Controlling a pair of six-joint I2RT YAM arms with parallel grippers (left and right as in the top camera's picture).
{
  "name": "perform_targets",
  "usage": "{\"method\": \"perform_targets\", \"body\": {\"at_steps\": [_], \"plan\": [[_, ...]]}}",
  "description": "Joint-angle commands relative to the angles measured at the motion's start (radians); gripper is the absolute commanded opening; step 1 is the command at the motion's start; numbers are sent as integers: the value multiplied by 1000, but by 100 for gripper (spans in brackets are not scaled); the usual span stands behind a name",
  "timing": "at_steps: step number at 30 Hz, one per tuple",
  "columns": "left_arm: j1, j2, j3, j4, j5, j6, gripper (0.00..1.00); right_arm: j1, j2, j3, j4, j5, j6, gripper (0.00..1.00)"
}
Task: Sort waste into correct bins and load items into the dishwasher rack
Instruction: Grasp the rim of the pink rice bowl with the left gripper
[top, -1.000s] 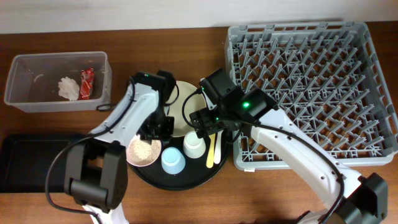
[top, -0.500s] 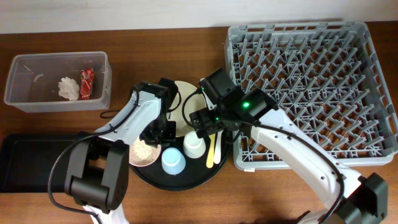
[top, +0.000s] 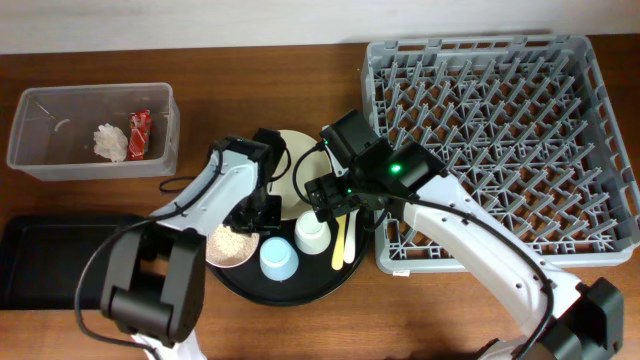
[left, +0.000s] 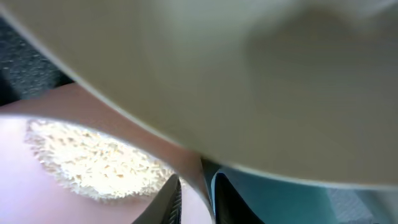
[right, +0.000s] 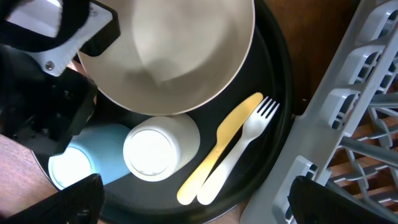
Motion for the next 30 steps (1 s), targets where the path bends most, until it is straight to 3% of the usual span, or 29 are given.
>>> {"method": "perform_targets", "body": {"at_steps": [1, 8, 14, 25, 28, 30], "plan": [[-1, -100, -6, 2, -18, -11, 16, 1, -14, 16, 0, 8, 11, 98], [-2, -101, -23, 20, -18, -16, 17, 1, -14, 16, 0, 8, 11, 98], [-2, -101, -102, 87, -17, -30, 23, 1, -14, 16, 0, 8, 11, 98], [-2, -101, -142, 131, 6, -33, 22, 1, -14, 16, 0, 8, 11, 98], [-2, -101, -142, 138, 6, -33, 5, 1, -14, 16, 0, 8, 11, 98], [-2, -101, -142, 139, 6, -32, 1, 1, -14, 16, 0, 8, 11, 98]]}}
